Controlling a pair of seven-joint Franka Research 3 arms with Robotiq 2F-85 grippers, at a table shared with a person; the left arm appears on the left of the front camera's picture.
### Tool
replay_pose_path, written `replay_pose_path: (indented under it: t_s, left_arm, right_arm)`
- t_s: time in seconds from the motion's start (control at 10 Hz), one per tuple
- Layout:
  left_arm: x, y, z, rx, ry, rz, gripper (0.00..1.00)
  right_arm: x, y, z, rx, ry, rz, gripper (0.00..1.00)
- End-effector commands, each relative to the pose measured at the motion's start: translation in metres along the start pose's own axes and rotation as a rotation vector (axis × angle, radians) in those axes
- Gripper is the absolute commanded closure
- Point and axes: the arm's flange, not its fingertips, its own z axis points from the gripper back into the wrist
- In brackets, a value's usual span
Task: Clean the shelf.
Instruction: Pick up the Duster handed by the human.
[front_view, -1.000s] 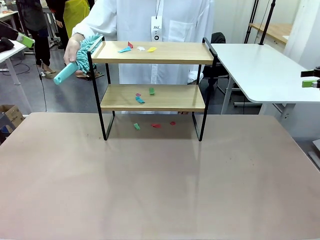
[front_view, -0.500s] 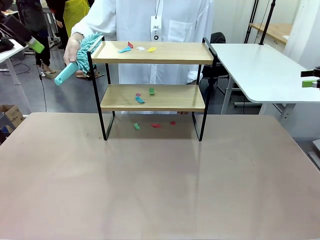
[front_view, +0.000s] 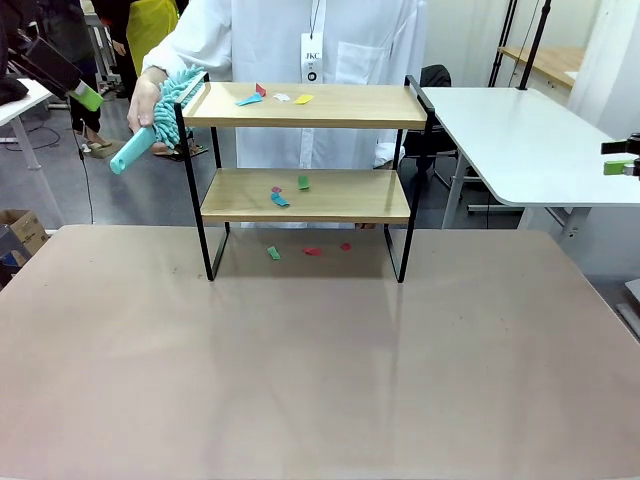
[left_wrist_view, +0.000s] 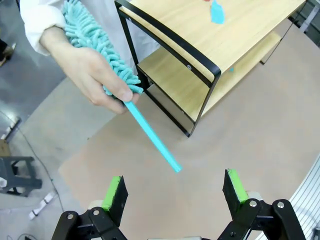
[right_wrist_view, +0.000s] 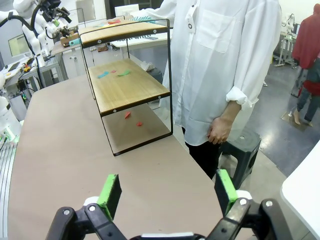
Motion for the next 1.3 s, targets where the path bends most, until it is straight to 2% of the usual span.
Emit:
replay_pose_path:
  t_s: [0.0,0.3,0.7,1.2]
  left_arm:
    - [-0.004,-0.005,-0.023,0.122,0.023,0.045,0.0]
    - [-0.011,-0.003,-0.063,0.258,-0.009,0.074,0.0]
    - [-0.022,0.002,-0.1,0.246,-0.04,0.12,0.0]
    - [-0.019,0.0,-0.114,0.25,-0.047,0.147,0.0]
  right_arm:
    - [0.002,0.0,-0.001,-0.007,0.004,0.005,0.0]
    - [0.002,0.0,-0.001,-0.007,0.004,0.005,0.0]
    - [0.002,0.0,-0.001,-0.007,0.004,0.005,0.0]
    - [0.002,0.0,-0.001,-0.007,0.004,0.005,0.0]
